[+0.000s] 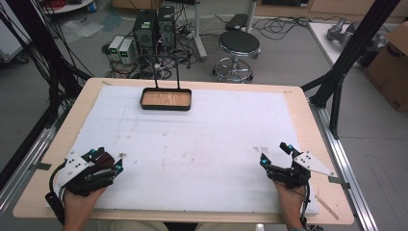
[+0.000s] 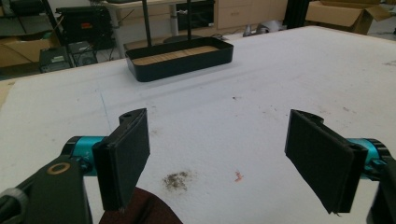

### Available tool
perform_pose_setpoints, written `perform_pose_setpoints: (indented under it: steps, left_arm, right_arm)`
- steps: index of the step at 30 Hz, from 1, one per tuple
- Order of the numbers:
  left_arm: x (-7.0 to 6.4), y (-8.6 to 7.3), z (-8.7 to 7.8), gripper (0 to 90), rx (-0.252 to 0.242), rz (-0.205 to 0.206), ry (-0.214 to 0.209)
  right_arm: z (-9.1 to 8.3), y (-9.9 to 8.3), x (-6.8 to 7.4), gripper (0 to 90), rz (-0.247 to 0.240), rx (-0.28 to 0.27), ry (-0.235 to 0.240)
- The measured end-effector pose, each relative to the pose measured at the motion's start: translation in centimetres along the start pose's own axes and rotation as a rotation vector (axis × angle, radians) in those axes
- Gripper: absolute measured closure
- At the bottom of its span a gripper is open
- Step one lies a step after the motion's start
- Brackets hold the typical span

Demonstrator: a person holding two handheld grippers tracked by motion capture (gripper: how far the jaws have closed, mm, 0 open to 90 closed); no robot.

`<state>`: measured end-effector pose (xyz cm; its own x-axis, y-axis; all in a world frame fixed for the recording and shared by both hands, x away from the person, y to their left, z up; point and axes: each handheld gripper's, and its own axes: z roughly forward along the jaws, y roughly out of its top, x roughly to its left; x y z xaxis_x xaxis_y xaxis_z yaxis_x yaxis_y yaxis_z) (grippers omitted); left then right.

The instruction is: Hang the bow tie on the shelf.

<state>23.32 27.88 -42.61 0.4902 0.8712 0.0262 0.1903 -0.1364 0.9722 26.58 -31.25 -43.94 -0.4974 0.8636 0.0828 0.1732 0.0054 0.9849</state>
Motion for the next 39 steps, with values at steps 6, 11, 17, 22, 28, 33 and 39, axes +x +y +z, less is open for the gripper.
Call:
perform_pose_setpoints:
  steps: [6,11,17,22,28,33,39]
  left_arm:
    - [0.4,0.0,-0.5,22.5,0.008,0.007,0.02]
    - [1.1,-0.2,-1.4,23.8,0.018,0.003,0.057]
    - [2.7,-0.4,-2.9,24.6,0.042,0.003,0.068]
    - [4.4,-1.0,-3.6,24.6,0.11,-0.002,0.084]
    - [5.1,-2.2,-3.0,30.3,0.198,0.013,0.092]
    - [5.7,-2.7,-2.5,40.4,0.261,-0.004,0.072]
    - [5.9,-2.8,-2.0,47.0,0.319,-0.009,0.049]
  right_arm:
    - [0.0,0.0,0.0,10.7,0.003,-0.003,0.001]
    - [0.1,0.1,-0.2,10.7,0.007,-0.009,0.001]
    - [0.1,0.1,-0.2,10.7,0.013,-0.01,-0.003]
    - [0.2,0.1,-0.2,10.7,0.011,-0.009,0.0]
    - [0.2,0.1,-0.2,10.7,0.011,-0.009,0.002]
    - [0.2,0.1,-0.2,10.7,0.009,-0.007,0.001]
    - [0.2,0.0,-0.1,10.7,0.016,0.0,0.002]
